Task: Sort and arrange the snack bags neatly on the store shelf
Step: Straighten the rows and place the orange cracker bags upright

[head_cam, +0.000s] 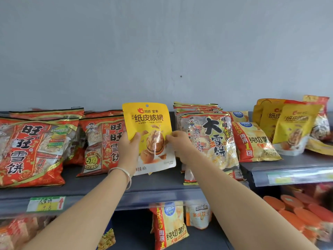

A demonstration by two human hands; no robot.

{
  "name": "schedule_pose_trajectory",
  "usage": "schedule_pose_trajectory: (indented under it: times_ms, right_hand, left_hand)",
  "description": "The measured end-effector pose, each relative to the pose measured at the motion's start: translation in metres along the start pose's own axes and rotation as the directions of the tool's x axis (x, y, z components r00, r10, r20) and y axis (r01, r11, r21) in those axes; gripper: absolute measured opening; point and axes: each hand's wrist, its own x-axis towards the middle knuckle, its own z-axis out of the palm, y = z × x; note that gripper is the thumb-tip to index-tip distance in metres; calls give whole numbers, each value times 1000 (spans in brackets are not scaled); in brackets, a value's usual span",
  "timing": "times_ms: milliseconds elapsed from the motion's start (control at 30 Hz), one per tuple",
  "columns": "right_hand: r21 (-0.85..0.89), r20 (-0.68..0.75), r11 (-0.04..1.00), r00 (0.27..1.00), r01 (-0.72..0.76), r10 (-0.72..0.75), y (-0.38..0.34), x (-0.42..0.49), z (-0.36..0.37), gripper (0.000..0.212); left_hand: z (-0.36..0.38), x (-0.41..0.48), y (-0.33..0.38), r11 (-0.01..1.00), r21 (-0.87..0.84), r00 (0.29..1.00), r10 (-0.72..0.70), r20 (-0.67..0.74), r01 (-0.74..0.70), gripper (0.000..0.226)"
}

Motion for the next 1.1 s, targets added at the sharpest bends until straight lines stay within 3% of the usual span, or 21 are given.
schedule_pose_trajectory:
  times_ms: [300, 567, 767, 933, 1100]
  right_hand:
    - [68, -296, 997, 953, -37, 56, 21, -36, -126, 14]
    - [130, -587, 990, 809, 47, 39, 51, -41, -242, 16]
    - [167, -661, 983, 748, 71, 59, 70, -27, -345, 13]
    - [179, -683, 978, 729, 108, 45, 90, -5, -433, 18]
    - [212, -646, 970, 762, 122, 45, 120, 24, -483, 20]
  left_hand:
    - [107, -48, 2, 1000, -22, 971, 17, 240, -12, 10]
    - [215, -87, 4, 995, -57, 877, 98, 471, -80, 55]
    - [321, -119, 2, 978, 37, 777, 141, 613, -207, 86]
    - [415, -134, -5, 979, 146, 821, 35, 570, -142, 82]
    - [474, -147, -23, 938, 306, 850, -25, 527, -163, 56]
